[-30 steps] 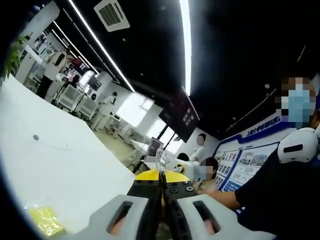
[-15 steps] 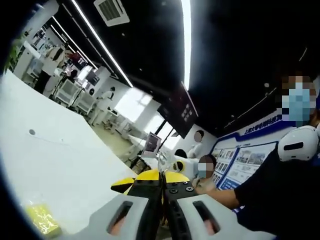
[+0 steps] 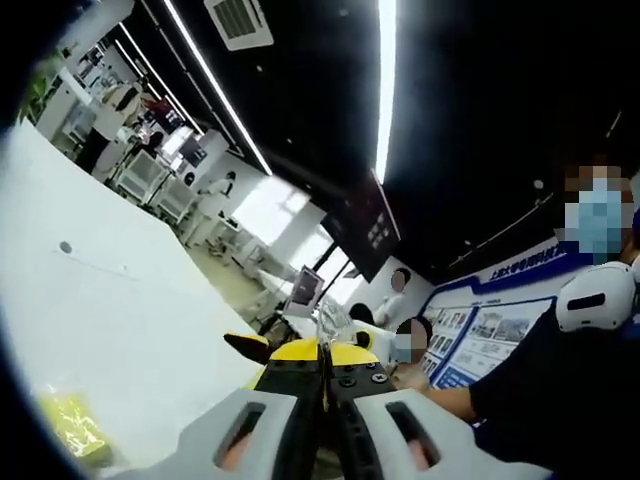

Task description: Compare the silicone blocks by pressing each to a similar depth, holding the contact briefly, and releasing to observe deformation and rebound differences across the visible hardness samples.

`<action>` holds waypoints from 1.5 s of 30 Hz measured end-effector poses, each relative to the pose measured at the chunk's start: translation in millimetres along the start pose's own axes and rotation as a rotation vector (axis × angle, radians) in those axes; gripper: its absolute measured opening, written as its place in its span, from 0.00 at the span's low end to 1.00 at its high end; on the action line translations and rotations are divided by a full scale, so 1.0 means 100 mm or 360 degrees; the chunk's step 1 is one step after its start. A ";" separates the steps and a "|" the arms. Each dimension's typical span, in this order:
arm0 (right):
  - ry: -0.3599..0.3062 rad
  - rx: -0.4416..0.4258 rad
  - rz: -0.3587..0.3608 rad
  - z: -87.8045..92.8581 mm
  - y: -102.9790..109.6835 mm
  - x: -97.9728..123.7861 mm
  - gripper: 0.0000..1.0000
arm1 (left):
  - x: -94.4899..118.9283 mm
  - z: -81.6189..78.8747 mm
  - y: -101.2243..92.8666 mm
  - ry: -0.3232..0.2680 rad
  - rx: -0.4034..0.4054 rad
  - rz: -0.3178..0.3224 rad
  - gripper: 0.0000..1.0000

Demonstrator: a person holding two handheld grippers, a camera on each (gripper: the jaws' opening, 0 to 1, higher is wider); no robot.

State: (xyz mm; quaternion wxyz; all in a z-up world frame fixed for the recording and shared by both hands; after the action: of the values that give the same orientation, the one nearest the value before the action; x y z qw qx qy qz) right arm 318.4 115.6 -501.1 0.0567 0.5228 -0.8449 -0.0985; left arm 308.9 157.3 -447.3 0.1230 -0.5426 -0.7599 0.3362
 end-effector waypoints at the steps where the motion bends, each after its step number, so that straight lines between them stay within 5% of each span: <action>1: 0.0011 0.0009 0.0023 0.01 -0.02 0.03 0.96 | 0.00 0.01 0.01 -0.0001 0.0009 0.0003 0.00; 11: -0.0029 0.0018 0.0148 -0.02 -0.12 0.25 0.96 | -0.08 0.10 0.07 0.0017 0.0065 0.0008 0.00; 21: 0.0067 0.0245 0.0427 0.05 -0.36 0.67 0.96 | -0.14 0.19 0.15 0.0021 0.0133 0.0005 0.00; 26: 0.0193 0.0152 0.0481 0.19 -0.40 0.93 0.96 | -0.18 0.31 0.26 0.0033 0.0192 -0.0025 0.00; 33: 0.0117 0.0143 0.0572 0.25 -0.41 1.25 0.96 | -0.27 0.44 0.44 -0.0019 0.0325 -0.0053 0.00; 36: 0.0164 0.0088 0.0608 0.37 -0.39 1.42 0.96 | -0.29 0.51 0.53 -0.0085 0.0431 -0.0071 0.00; 40: 0.0396 0.0016 0.0634 0.67 -0.34 1.60 0.88 | -0.31 0.61 0.77 -0.0159 0.0586 -0.0189 0.00; 45: 0.0262 0.0001 0.0666 0.61 -0.31 1.68 0.91 | -0.36 0.85 1.17 -0.0155 0.0780 -0.0376 0.00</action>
State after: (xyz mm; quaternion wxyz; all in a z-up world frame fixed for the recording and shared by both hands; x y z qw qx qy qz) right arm 258.5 -41.7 -569.2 0.1445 0.3424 -0.9275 -0.0411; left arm 362.2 114.5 -579.9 0.2523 -0.3875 -0.7190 0.5189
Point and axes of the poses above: the point that each gripper's makers call its tool centre point, and the gripper's own axes: x roughly backward along the fingers, y roughly to its left, z roughly out of its underside, the point moved 2 cm from there along x, roughly backward along the fingers
